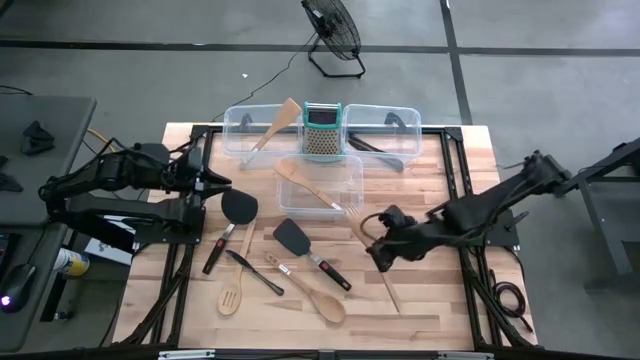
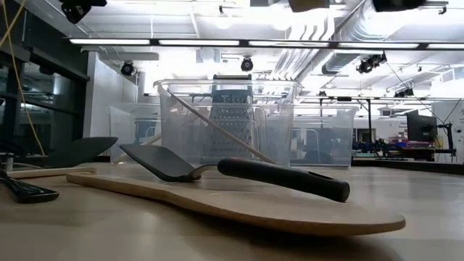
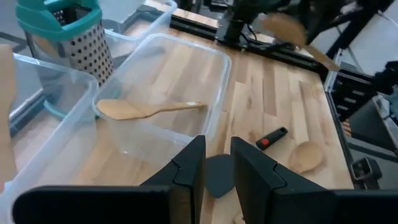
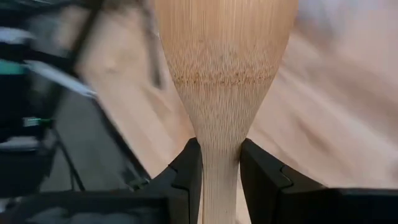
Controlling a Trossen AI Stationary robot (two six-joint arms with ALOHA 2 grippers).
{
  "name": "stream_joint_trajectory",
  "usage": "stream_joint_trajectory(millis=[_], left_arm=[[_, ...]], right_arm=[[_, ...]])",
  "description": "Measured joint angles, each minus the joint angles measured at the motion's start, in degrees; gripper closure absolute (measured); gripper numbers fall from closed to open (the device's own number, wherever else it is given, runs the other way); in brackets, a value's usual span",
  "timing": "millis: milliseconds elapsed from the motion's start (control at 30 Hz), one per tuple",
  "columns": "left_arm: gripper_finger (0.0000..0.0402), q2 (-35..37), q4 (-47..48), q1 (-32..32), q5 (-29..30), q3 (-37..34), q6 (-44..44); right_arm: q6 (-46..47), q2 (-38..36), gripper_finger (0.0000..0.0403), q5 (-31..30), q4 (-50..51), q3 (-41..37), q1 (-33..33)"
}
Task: Pick & Place Kitchen Items
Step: Put the light brown slotted spoon into the middle transparent bin
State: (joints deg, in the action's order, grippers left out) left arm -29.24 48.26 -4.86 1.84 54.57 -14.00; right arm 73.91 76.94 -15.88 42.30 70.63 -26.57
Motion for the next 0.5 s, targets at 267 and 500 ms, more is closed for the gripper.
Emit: stream_joint_trajectory(millis=[267,500], left_arm=[[0.0327,-3.0,-6.7,0.0,0.3,0.1,0.7],[0.0327,-7.2,-8.7,0.0,0.3,0.1,0.7]], right_arm=[[-28.7,-7.4,0.0324,-5.2,-16.7,0.0,1.2],[-47.4,-11.9,0.0324,5.3,-33.8,0.1,3.9]])
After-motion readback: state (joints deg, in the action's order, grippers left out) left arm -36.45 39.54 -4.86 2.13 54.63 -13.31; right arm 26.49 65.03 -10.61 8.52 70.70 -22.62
